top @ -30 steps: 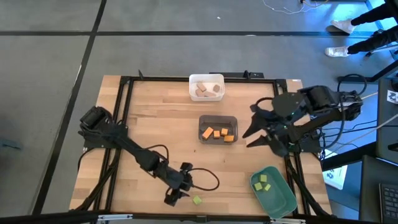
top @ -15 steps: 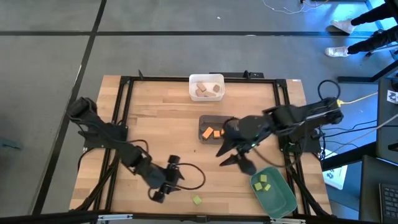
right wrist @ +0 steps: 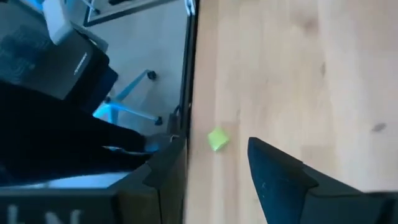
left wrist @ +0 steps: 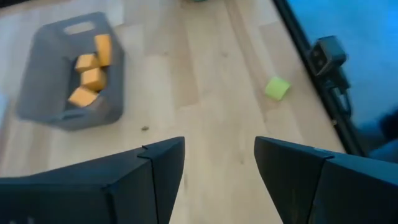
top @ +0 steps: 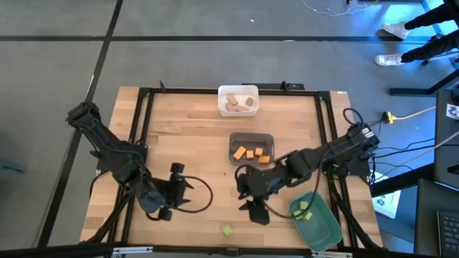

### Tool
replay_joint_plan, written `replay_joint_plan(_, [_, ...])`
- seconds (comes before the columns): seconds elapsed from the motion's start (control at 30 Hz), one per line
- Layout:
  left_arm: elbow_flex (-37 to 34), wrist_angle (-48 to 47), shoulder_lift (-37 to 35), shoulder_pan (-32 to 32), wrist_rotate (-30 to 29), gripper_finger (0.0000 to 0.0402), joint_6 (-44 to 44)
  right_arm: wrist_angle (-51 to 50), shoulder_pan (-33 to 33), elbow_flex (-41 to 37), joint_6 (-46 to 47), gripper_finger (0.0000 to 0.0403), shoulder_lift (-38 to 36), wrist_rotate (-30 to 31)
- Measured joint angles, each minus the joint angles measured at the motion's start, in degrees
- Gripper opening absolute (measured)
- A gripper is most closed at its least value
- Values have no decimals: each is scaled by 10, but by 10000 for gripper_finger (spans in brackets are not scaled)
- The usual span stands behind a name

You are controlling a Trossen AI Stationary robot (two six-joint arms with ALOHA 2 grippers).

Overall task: Sort & place blocks by color
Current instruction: Put the green block into the green bin

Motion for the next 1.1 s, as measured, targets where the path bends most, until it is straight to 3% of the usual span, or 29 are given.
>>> replay_joint_plan(0.27, [0, -32, -47, 1, -108, 186, -49, 0, 5, 0, 165, 170, 55, 4])
replay_joint_plan(0.5, [0, -50, -71, 2, -129, 186, -17, 2, 10, 0, 283, 170, 108, 0])
replay_joint_plan(0.7, [0, -81, -82, 2, -128, 186, -16, 50, 10, 0, 326, 170, 146, 8])
replay_joint_plan(1.1, [0, -115, -81, 2, -124, 186, -17, 107, 31, 0, 327, 170, 214, 24])
